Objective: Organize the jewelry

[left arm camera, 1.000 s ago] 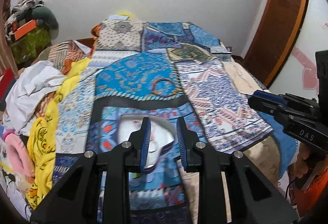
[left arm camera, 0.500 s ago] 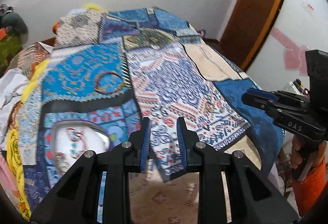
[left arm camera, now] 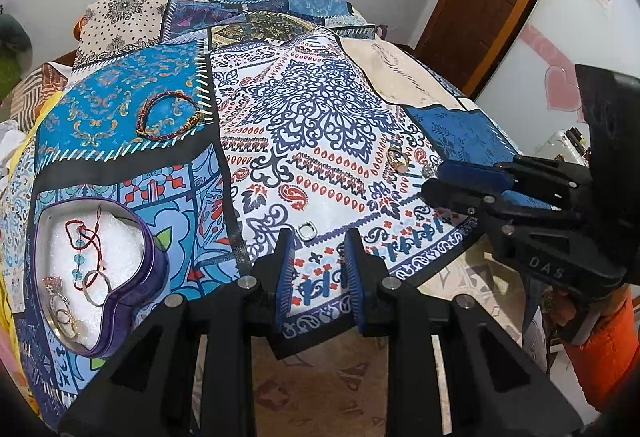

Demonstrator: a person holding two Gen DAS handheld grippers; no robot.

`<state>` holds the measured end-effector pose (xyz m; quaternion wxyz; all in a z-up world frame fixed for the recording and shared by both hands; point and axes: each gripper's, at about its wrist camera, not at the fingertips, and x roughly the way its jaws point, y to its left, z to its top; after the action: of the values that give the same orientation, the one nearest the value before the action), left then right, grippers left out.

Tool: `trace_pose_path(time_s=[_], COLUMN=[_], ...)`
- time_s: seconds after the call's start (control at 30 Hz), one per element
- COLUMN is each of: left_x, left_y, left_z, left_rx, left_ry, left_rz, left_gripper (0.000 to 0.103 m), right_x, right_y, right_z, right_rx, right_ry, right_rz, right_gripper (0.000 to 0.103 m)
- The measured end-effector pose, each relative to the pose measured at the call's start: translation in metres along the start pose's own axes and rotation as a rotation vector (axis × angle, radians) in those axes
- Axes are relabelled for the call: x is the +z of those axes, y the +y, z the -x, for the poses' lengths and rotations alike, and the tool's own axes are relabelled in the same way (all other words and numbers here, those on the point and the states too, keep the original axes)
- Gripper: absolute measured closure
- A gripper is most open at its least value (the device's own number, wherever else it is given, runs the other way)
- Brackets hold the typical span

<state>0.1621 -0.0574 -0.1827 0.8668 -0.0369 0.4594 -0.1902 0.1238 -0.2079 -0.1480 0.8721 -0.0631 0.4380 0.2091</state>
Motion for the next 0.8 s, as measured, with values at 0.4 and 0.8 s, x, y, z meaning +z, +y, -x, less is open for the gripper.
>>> trace_pose_path(time_s=[0.4,0.8], left_x=[0.002,0.002], left_y=[0.001,-0.001], left_z=[-0.011,-0.005], left_rx=[0.046,0.029], left_ry=[-0.006,-0.022], left_rz=[-0.008,-0.017], left_gripper=[0.094,0.095], right_x=[0.002,0.005], right_y=[-0.008,-0.011], right_z=[-0.006,-0.011], right_rx=[0.026,-0.002], right_ry=[-0.003,-0.012], right_rz=[-0.031,-0.032], right_gripper=[0.080,0.094])
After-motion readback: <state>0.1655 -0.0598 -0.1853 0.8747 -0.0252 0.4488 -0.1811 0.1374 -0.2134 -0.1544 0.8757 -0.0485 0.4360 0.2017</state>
